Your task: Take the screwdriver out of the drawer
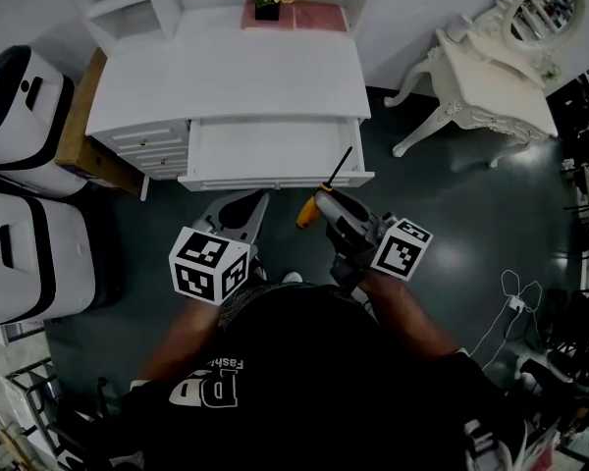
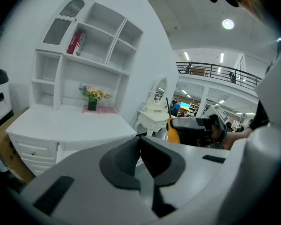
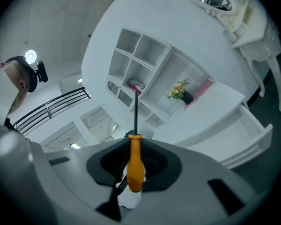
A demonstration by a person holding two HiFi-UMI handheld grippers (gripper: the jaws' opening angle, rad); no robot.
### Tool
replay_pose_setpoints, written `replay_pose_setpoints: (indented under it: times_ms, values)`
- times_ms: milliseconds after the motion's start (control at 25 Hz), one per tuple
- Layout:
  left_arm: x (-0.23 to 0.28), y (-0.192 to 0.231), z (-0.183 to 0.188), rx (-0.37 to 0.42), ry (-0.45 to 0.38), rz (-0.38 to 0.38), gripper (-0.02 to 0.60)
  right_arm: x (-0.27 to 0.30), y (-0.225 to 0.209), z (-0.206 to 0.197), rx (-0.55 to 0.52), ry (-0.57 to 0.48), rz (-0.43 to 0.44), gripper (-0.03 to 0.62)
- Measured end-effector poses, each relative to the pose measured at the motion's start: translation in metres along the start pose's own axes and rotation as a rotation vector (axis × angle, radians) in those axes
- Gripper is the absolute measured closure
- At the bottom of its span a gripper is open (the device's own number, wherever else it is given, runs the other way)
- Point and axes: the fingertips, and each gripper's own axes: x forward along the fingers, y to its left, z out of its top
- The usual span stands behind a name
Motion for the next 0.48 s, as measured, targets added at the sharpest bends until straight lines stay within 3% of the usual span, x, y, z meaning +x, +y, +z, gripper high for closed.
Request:
replay_pose_setpoints:
  times_ms: [480]
  values:
    - [-0.004, -0.012, -0.008, 0.01, 0.013, 0.004, 0.568, -0.015, -0.002, -0.012, 0.018, -0.011, -0.004, 0.519]
